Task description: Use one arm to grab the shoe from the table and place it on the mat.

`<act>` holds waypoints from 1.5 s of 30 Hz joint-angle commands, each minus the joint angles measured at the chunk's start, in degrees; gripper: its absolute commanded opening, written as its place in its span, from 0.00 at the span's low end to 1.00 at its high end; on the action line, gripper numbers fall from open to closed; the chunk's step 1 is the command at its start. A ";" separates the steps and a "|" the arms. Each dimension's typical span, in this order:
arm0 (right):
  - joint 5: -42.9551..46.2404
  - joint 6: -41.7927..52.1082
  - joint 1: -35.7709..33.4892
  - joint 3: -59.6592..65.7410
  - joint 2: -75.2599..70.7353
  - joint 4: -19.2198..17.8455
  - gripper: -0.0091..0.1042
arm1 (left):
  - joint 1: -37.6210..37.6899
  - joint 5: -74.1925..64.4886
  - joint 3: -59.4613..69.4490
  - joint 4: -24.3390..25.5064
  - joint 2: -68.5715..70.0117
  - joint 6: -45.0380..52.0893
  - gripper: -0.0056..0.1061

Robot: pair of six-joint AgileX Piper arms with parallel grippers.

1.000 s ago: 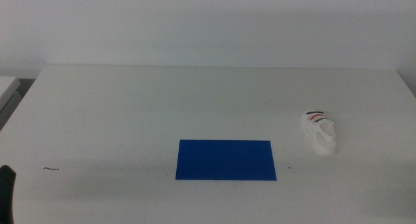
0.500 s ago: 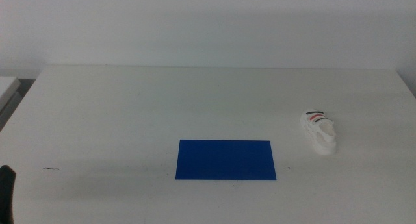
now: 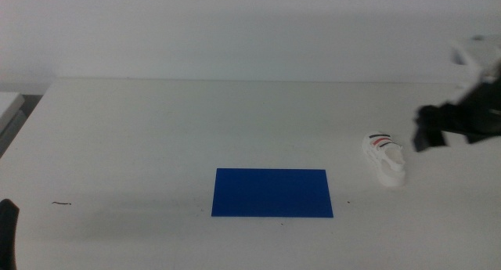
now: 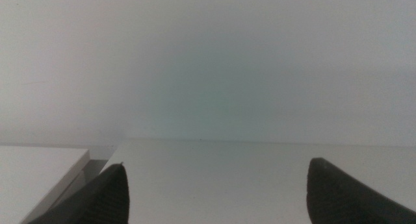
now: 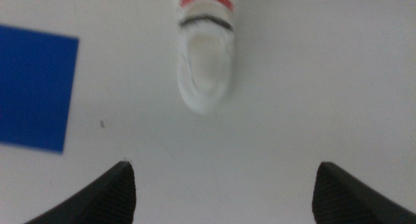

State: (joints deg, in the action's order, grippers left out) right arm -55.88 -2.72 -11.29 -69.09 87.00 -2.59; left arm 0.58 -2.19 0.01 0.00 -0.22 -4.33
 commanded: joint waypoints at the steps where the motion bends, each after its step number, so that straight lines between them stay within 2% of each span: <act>1: -0.12 -1.41 -1.38 -4.49 5.82 -0.11 0.89 | -0.02 0.61 -0.01 0.00 0.22 -0.07 0.89; 8: 3.01 -4.10 -2.94 -11.46 18.53 -2.16 0.89 | -0.02 0.61 -0.01 0.00 0.22 -0.07 0.89; 14: 10.35 -8.43 -2.94 -11.81 24.87 -5.12 0.89 | -0.02 0.61 -0.01 0.00 0.22 -0.07 0.89; 18: 12.51 -8.57 -2.94 -11.81 28.31 -5.11 0.84 | -0.02 0.61 -0.01 0.00 0.22 -0.07 0.89; 19: 12.40 -8.57 -2.94 -11.96 29.01 -5.11 0.80 | -0.02 0.61 -0.01 0.00 0.22 -0.07 0.89; 21: 12.29 -8.57 -2.94 -12.10 29.64 -5.11 0.65 | -0.02 0.61 -0.01 0.00 0.22 -0.07 0.89; 23: 12.29 -9.43 -2.94 -12.10 29.73 -5.11 0.38 | -0.02 0.61 -0.01 0.00 0.22 -0.07 0.89; 25: 11.21 -9.67 -3.76 -12.76 28.89 -5.27 0.19 | -0.02 0.61 -0.01 0.00 0.22 -0.07 0.89; 26: 9.79 -10.07 -4.69 -13.49 28.10 -5.86 0.14 | -0.02 0.61 -0.01 0.00 0.22 -0.07 0.89; 31: 3.91 -9.34 -13.53 -18.92 25.69 -10.12 0.15 | -0.02 0.61 -0.01 0.00 0.22 -0.07 0.89; 36: 5.31 -1.56 -22.43 -21.24 26.07 -8.25 0.15 | -0.02 0.61 -0.01 0.00 0.22 -0.07 0.89; 45: 4.80 -10.05 -28.27 -21.24 27.32 -8.04 0.15 | -0.02 0.61 -0.01 0.00 0.22 -0.07 0.89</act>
State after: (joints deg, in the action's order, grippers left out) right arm -50.76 -11.62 -38.97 -89.87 114.22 -9.88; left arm 0.58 -2.19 0.01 0.00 -0.22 -4.33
